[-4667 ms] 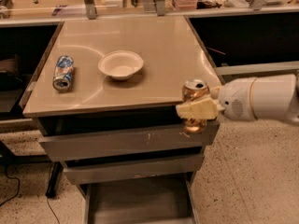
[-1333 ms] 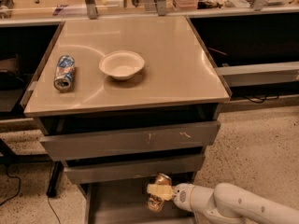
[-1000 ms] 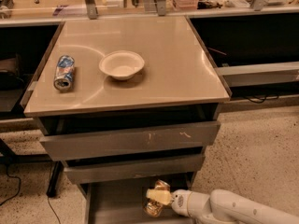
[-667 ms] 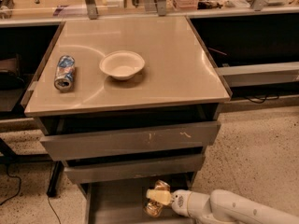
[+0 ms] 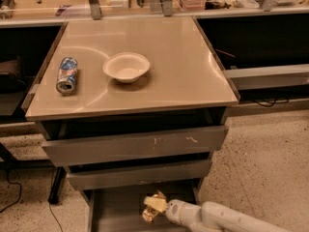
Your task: Place orange can into bottom drawer
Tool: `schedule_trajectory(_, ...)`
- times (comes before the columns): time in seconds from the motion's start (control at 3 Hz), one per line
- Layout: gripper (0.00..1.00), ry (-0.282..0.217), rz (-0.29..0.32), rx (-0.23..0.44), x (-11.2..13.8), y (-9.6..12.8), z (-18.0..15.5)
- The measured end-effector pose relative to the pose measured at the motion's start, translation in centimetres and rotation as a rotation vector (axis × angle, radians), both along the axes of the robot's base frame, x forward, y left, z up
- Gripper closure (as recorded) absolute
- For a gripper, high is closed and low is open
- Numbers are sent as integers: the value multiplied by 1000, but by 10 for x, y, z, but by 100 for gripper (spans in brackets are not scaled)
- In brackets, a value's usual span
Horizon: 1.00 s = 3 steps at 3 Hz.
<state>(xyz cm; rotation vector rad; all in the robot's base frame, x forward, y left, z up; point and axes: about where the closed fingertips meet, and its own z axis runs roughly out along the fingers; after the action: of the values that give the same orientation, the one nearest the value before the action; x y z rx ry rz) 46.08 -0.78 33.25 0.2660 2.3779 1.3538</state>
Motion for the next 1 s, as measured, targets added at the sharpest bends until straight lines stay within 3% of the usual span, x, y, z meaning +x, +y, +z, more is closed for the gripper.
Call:
schedule_trajectory(0.67, 100, 160, -85, 91, 16, 29, -111)
schedule_trajectory(1.0, 100, 245, -76, 115, 18, 44, -156)
